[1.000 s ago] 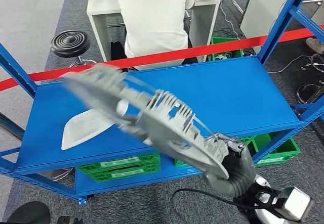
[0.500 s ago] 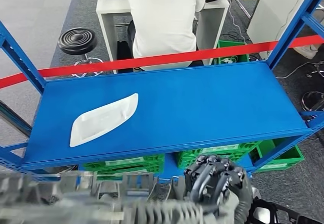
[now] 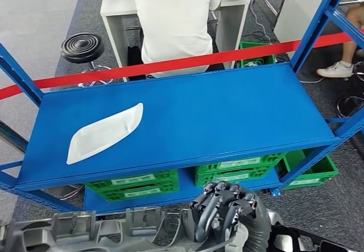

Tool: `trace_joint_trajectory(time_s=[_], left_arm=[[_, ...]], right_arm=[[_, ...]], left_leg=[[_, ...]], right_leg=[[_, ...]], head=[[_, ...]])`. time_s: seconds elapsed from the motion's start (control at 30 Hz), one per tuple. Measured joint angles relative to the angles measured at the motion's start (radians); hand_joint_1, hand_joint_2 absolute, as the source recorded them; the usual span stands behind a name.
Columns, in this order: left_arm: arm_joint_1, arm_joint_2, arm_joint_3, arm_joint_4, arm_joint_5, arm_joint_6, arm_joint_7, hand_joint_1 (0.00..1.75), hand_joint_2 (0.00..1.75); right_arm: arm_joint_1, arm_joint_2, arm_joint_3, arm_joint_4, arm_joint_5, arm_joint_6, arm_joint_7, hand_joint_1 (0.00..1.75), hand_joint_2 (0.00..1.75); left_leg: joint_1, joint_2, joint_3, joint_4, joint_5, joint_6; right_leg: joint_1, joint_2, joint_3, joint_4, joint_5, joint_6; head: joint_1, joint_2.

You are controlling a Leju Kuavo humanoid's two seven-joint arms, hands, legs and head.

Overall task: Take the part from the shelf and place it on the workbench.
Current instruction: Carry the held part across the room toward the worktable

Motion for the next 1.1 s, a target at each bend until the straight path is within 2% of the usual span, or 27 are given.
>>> trace_joint_trajectory(time_s=[0.07,0.13,0.17,0.2,0.23,0.3,0.33,0.37,0.4,0.43,0.5,0.53,0.57,0.63,0.67,0.7,0.73,0.8,0.83,0.87,0.9,0.93,0.97,1.0,1.03,1.07,1.1], left_arm=[[-0.002,0.001,0.000,0.000,-0.001,-0.007,0.037,0.00,0.00],[0.002,0.003,0.000,0.000,-0.004,-0.012,0.059,0.00,0.00],[0.004,0.004,0.000,0.000,-0.006,-0.014,0.065,0.00,0.00],[0.006,0.007,0.001,0.000,-0.008,-0.015,0.069,0.00,0.00],[0.007,0.010,0.001,0.000,-0.009,-0.016,0.072,0.00,0.00],[0.008,0.017,0.002,0.000,-0.010,-0.017,0.075,0.00,0.00],[0.009,0.021,0.004,0.000,-0.010,-0.018,0.075,0.00,0.00],[0.010,0.025,0.006,0.000,-0.010,-0.019,0.076,0.00,0.00],[0.011,0.027,0.007,0.000,-0.010,-0.020,0.076,0.00,0.00],[0.012,0.030,0.008,0.000,-0.011,-0.020,0.075,0.00,0.00],[0.011,0.033,0.008,0.000,-0.011,-0.020,0.073,0.00,0.00],[0.011,0.035,0.009,0.000,-0.012,-0.020,0.071,0.00,0.00],[0.011,0.037,0.009,0.000,-0.012,-0.020,0.070,0.00,0.00],[0.014,0.041,0.009,0.000,-0.012,-0.020,0.068,0.00,0.00],[0.016,0.042,0.009,0.000,-0.013,-0.021,0.067,0.00,0.00],[0.018,0.043,0.009,0.000,-0.014,-0.021,0.066,0.00,0.00],[0.018,0.043,0.010,0.000,-0.015,-0.022,0.065,0.00,0.00],[0.015,0.042,0.009,0.000,-0.017,-0.023,0.061,0.00,0.00],[0.014,0.043,0.009,0.000,-0.018,-0.023,0.060,0.00,0.00],[0.014,0.044,0.010,0.000,-0.018,-0.023,0.059,0.00,0.00],[0.015,0.046,0.010,0.000,-0.019,-0.023,0.059,0.00,0.00],[0.017,0.048,0.010,0.000,-0.020,-0.022,0.059,0.00,0.00],[0.018,0.052,0.010,0.000,-0.021,-0.021,0.060,0.00,0.00],[0.019,0.057,0.010,0.000,-0.022,-0.021,0.061,0.00,0.00],[0.020,0.062,0.010,0.000,-0.023,-0.020,0.063,0.00,0.00],[0.020,0.068,0.009,-0.001,-0.026,-0.020,0.064,0.00,0.00],[0.022,0.073,0.009,-0.001,-0.029,-0.020,0.065,0.00,0.00]], right_arm=[[-0.002,0.000,0.006,0.006,-0.005,0.001,-0.010,1.75,1.75],[0.004,0.000,0.007,0.009,0.014,-0.007,-0.032,1.75,1.75],[0.007,0.000,0.006,0.009,0.028,-0.013,-0.046,1.75,1.75],[0.011,-0.001,0.006,0.009,0.041,-0.020,-0.058,1.75,1.75],[0.014,-0.002,0.005,0.010,0.048,-0.025,-0.067,1.75,1.75],[0.023,-0.007,0.002,0.012,0.052,-0.030,-0.077,1.75,1.75],[0.029,-0.010,0.000,0.014,0.052,-0.030,-0.081,1.75,1.75],[0.035,-0.012,-0.002,0.016,0.051,-0.030,-0.085,1.75,1.75],[0.040,-0.015,-0.004,0.019,0.051,-0.029,-0.088,1.75,1.75],[0.044,-0.017,-0.006,0.021,0.050,-0.028,-0.090,1.75,1.75],[0.050,-0.019,-0.011,0.023,0.049,-0.025,-0.092,1.75,1.75],[0.052,-0.020,-0.013,0.024,0.047,-0.024,-0.093,1.75,1.75],[0.055,-0.021,-0.015,0.025,0.046,-0.024,-0.093,1.75,1.75],[0.058,-0.022,-0.017,0.026,0.044,-0.022,-0.095,1.75,1.75],[0.058,-0.023,-0.017,0.026,0.043,-0.021,-0.095,1.75,1.75],[0.059,-0.023,-0.018,0.026,0.041,-0.020,-0.095,1.75,1.75],[0.060,-0.023,-0.019,0.027,0.039,-0.018,-0.095,1.75,1.75],[0.065,-0.023,-0.021,0.027,0.034,-0.014,-0.096,1.75,1.75],[0.068,-0.023,-0.022,0.027,0.031,-0.012,-0.096,1.75,1.75],[0.072,-0.023,-0.024,0.027,0.029,-0.009,-0.096,1.75,1.75],[0.077,-0.023,-0.026,0.026,0.026,-0.006,-0.096,1.75,1.75],[0.082,-0.023,-0.028,0.026,0.024,-0.004,-0.096,1.75,1.75],[0.086,-0.022,-0.030,0.025,0.022,-0.001,-0.096,1.75,1.75],[0.090,-0.021,-0.033,0.023,0.020,0.001,-0.096,1.75,1.75],[0.094,-0.019,-0.036,0.021,0.020,0.003,-0.097,1.75,1.75],[0.098,-0.016,-0.039,0.018,0.024,0.004,-0.097,1.75,1.75],[0.101,-0.013,-0.041,0.014,0.031,0.003,-0.097,1.75,1.75]], left_leg=[[-0.004,-0.001,0.023,-0.055,0.013,0.008],[-0.004,-0.001,0.017,-0.059,0.022,0.019],[-0.002,0.000,0.013,-0.061,0.029,0.026],[0.000,0.001,0.009,-0.063,0.035,0.031],[0.001,0.001,0.003,-0.065,0.041,0.035],[0.001,-0.002,-0.014,-0.064,0.054,0.038],[0.001,-0.005,-0.024,-0.064,0.062,0.038],[0.001,-0.009,-0.034,-0.064,0.070,0.036],[0.001,-0.015,-0.043,-0.064,0.077,0.034],[0.001,-0.023,-0.052,-0.063,0.086,0.031],[0.002,-0.041,-0.067,-0.063,0.103,0.021],[0.003,-0.049,-0.071,-0.064,0.111,0.015],[0.004,-0.058,-0.074,-0.066,0.120,0.008],[0.008,-0.073,-0.078,-0.074,0.136,-0.008],[0.009,-0.071,-0.084,-0.074,0.130,-0.013],[0.009,-0.059,-0.096,-0.058,0.105,-0.018],[0.009,-0.042,-0.112,-0.023,0.063,-0.020],[0.009,-0.012,-0.149,0.097,-0.033,-0.027],[0.009,-0.007,-0.159,0.154,-0.057,-0.030],[0.009,-0.005,-0.159,0.192,-0.059,-0.032],[0.009,-0.004,-0.143,0.201,-0.039,-0.033],[0.008,-0.002,-0.109,0.174,-0.012,-0.032],[0.007,0.003,-0.058,0.119,0.007,-0.028],[0.005,0.009,0.001,0.046,0.012,-0.022],[0.003,0.014,0.051,-0.022,0.004,-0.016],[0.000,0.018,0.083,-0.069,-0.008,-0.009],[-0.002,0.019,0.095,-0.094,-0.015,-0.003]], right_leg=[[0.003,0.000,-0.007,0.001,0.008,0.010],[0.001,0.000,-0.012,-0.001,0.015,0.021],[0.000,0.000,-0.017,0.006,0.005,0.027],[-0.001,0.000,-0.027,0.031,-0.021,0.032],[-0.003,0.000,-0.044,0.078,-0.060,0.037],[-0.005,-0.001,-0.082,0.206,-0.145,0.045],[-0.005,-0.001,-0.090,0.254,-0.167,0.046],[-0.005,-0.001,-0.083,0.269,-0.168,0.046],[-0.005,0.000,-0.056,0.244,-0.151,0.045],[-0.006,0.005,-0.010,0.185,-0.124,0.043],[-0.008,0.037,0.087,0.043,-0.099,0.036],[-0.008,0.051,0.114,-0.001,-0.097,0.032],[-0.006,0.059,0.122,-0.019,-0.101,0.028],[-0.004,0.045,0.112,-0.021,-0.088,0.013],[-0.005,0.035,0.105,-0.023,-0.080,0.003],[-0.006,0.023,0.097,-0.027,-0.068,-0.008],[-0.008,0.011,0.088,-0.030,-0.057,-0.016],[-0.005,-0.013,0.064,-0.030,-0.036,-0.022],[-0.004,-0.026,0.051,-0.030,-0.027,-0.023],[-0.003,-0.038,0.037,-0.029,-0.018,-0.022],[-0.002,-0.048,0.025,-0.027,-0.009,-0.021],[-0.001,-0.055,0.012,-0.026,0.000,-0.018],[-0.001,-0.062,0.003,-0.024,0.008,-0.014],[0.001,-0.066,-0.006,-0.022,0.015,-0.010],[0.003,-0.072,-0.013,-0.020,0.023,-0.006],[0.005,-0.077,-0.016,-0.019,0.032,-0.003],[0.006,-0.081,-0.019,-0.021,0.041,0.001]], head=[[-0.001,0.000],[-0.001,0.000],[0.000,0.000],[0.003,0.000],[0.006,0.000],[0.011,0.000],[0.012,0.000],[0.012,0.000],[0.012,0.000],[0.012,0.000],[0.011,0.000],[0.012,0.000],[0.012,0.000],[0.015,0.000],[0.015,0.000],[0.014,0.000],[0.011,0.000],[0.004,0.000],[0.002,0.000],[0.001,0.000],[0.000,0.000],[0.000,0.000],[0.000,0.000],[0.000,0.000],[0.000,0.000],[0.000,0.000],[0.000,0.000]])
